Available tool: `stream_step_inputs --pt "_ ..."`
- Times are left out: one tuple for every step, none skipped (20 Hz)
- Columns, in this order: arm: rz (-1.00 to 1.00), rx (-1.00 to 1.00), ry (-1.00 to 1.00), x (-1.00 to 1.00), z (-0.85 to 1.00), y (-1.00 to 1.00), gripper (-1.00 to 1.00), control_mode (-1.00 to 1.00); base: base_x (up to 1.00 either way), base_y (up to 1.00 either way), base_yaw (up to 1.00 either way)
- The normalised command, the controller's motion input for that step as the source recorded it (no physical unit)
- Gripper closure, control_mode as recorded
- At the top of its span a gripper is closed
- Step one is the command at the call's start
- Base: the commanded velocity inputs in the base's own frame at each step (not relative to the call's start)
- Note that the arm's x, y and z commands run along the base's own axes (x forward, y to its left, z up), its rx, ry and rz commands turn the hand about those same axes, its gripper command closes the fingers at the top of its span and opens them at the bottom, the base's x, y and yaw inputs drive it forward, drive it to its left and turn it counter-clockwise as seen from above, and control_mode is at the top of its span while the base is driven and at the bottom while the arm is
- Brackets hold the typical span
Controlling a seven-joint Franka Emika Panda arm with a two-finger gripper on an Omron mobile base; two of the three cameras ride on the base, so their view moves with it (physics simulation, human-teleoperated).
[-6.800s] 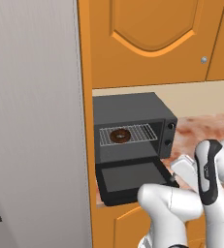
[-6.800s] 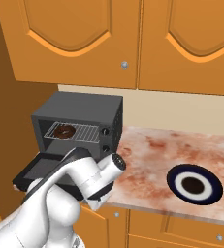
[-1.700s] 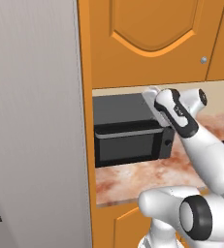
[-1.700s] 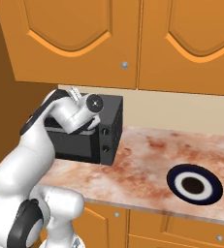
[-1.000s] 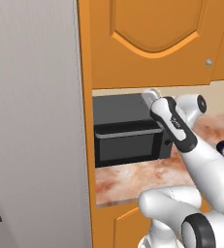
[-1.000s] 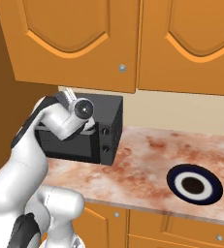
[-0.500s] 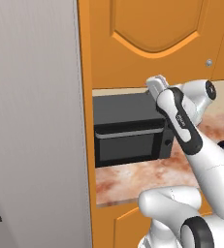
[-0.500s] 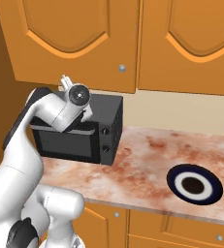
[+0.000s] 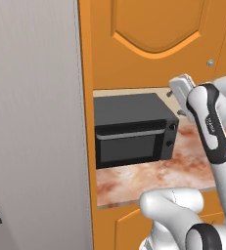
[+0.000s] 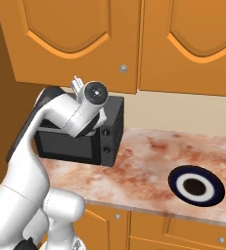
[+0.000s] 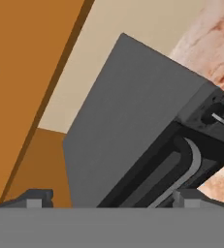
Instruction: Pick up the bagel from the plate, place it on the toaster oven rack, close the door, and set the timer.
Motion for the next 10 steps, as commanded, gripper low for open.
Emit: stream_step_inputs --pt "0.09 -0.04 0.00 -0.51 0.00 -0.76 -1.00 -1.00 0.00 0.00 0.00" --pt "0.10 -0.05 0.00 -0.40 -0.06 -0.70 -1.00 -1.00 0.00 0.00 0.00" --pt "0.10 -0.07 0.00 -0.30 -0.11 -0.64 -1.00 -1.00 0.00 0.00 0.00" --pt "0.10 -0.11 0.00 -0.11 -0.15 -0.48 -1.00 -1.00 0.00 0.00 0.00" --pt "0.11 -0.14 0.00 0.00 -0.25 -0.34 -1.00 -1.00 0.00 0.00 0.00" --pt "0.13 -0.18 0.00 0.00 -0.33 -0.21 -1.00 -1.00 0.00 0.00 0.00" --pt "0.15 -0.20 0.00 0.00 -0.36 -0.17 -1.00 -1.00 0.00 0.00 0.00" --pt "0.15 -0.20 0.00 0.00 -0.41 -0.17 -1.00 -1.00 0.00 0.00 0.00" --pt "0.16 -0.21 0.00 0.00 -0.47 -0.15 -1.00 -1.00 0.00 0.00 0.00" --pt "0.16 -0.23 0.00 0.00 -0.58 -0.14 -1.00 -1.00 0.00 0.00 0.00"
